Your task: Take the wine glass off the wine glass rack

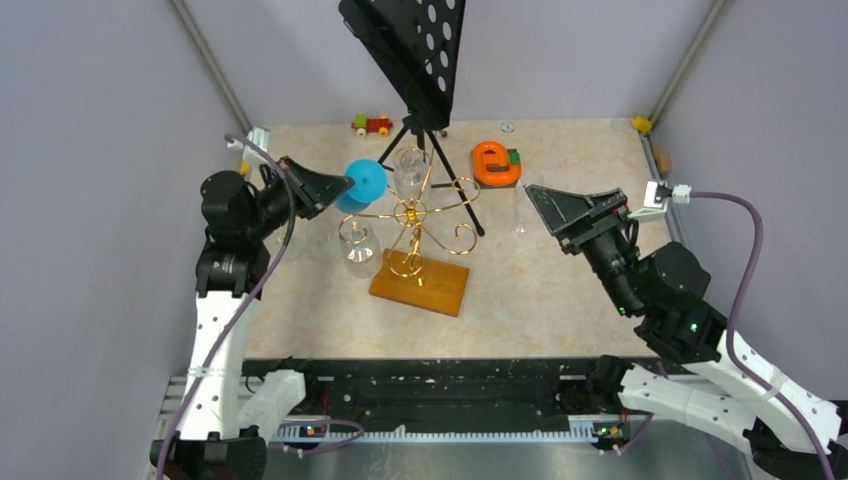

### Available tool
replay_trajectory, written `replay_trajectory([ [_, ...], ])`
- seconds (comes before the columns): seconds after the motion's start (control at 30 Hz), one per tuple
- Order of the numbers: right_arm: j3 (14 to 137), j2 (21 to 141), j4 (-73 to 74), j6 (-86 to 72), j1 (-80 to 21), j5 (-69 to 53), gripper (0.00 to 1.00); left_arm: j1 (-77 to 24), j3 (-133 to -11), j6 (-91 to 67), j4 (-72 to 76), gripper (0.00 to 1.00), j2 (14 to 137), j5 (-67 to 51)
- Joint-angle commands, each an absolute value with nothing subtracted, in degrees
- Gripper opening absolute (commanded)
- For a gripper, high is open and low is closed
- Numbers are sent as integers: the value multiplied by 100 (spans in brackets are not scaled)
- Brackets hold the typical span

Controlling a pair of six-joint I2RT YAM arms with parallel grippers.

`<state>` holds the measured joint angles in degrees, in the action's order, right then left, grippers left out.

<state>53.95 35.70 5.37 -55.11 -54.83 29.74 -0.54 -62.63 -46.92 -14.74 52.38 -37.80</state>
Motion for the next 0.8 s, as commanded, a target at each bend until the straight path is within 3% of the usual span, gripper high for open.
replay_trajectory([
  [0.0,5359,3503,361,-5432,-5434,3085,83,-41,-6362,-5188,-706,0,5031,-3560],
  [0.37,5370,3420,401,-5432,-5432,3122,82,-35,-6287,-6021,-57,0,5008,-2693],
  [0.77,5379,3464,354,-5432,-5435,3096,82,-40,-6122,-6417,746,0,5464,-3415],
])
